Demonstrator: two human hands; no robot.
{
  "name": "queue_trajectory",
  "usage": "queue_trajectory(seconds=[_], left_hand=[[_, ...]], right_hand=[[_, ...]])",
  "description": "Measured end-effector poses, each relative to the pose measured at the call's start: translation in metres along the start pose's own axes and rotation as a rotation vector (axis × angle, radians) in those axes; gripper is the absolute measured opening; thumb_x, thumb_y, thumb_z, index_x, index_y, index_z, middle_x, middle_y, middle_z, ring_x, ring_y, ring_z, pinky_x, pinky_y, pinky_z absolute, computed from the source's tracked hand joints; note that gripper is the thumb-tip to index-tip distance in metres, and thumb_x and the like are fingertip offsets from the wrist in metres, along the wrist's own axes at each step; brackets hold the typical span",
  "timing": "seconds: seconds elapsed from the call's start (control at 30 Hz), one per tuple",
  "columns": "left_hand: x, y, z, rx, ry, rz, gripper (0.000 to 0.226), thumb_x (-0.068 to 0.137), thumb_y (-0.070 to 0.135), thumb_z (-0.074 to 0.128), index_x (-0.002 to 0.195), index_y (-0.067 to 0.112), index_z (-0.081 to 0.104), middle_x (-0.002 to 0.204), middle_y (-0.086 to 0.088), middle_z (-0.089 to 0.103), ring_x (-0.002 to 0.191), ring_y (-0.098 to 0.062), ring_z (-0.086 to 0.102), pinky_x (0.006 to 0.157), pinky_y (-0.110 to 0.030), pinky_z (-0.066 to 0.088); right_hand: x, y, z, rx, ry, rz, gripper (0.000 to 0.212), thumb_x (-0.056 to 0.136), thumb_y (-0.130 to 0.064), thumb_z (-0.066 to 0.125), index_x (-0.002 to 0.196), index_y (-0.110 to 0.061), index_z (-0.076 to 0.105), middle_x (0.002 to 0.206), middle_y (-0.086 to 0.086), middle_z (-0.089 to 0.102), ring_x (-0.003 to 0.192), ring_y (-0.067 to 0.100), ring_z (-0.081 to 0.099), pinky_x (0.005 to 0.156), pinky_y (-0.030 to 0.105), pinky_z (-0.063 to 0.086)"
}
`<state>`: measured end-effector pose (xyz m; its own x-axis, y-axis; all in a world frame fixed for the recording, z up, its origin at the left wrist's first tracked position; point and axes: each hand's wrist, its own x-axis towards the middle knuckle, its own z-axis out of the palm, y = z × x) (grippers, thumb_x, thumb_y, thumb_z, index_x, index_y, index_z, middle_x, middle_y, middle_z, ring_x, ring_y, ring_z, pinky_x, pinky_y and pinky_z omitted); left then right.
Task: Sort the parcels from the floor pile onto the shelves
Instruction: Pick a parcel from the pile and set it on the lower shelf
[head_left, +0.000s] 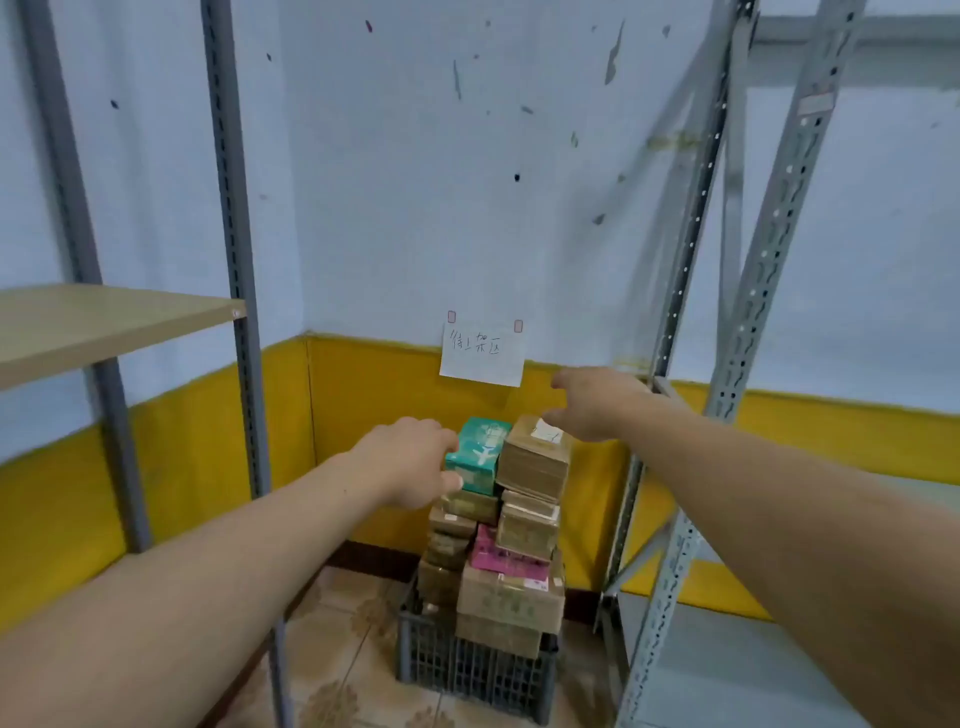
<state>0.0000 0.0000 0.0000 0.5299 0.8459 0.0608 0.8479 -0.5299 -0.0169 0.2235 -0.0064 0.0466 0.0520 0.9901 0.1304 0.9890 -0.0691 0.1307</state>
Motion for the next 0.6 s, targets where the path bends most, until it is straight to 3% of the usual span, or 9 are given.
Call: queue_trajectory(seconds=[0.4,0.6], left_hand=[[0.182,-0.048,0.081,0.051,-0.225,0.095,0.050,0.093,0.051,0.049,0.137,0.027,0.046,0.133,-0.002,0.051,0.117,-0.023,0.051,0.095,-0.043,0.048],[0.298,-0.049,0.142,0.014,-0.349,-0.003,0.050,0.093,0.053,0.048,0.136,0.027,0.046,0.132,-0.002,0.051,0.115,-0.022,0.051,0.094,-0.041,0.048]], right_hand=[[0.154,0.056,0.096,-0.151,-0.149,0.074,0.057,0.097,-0.056,0.046,0.145,-0.025,0.042,0.136,0.004,0.055,0.123,0.028,0.052,0.100,0.045,0.046],[0.254,0.121,0.168,-0.183,-0.213,0.021,0.057,0.098,-0.055,0.046,0.145,-0.025,0.042,0.139,0.006,0.053,0.127,0.029,0.049,0.103,0.046,0.042]])
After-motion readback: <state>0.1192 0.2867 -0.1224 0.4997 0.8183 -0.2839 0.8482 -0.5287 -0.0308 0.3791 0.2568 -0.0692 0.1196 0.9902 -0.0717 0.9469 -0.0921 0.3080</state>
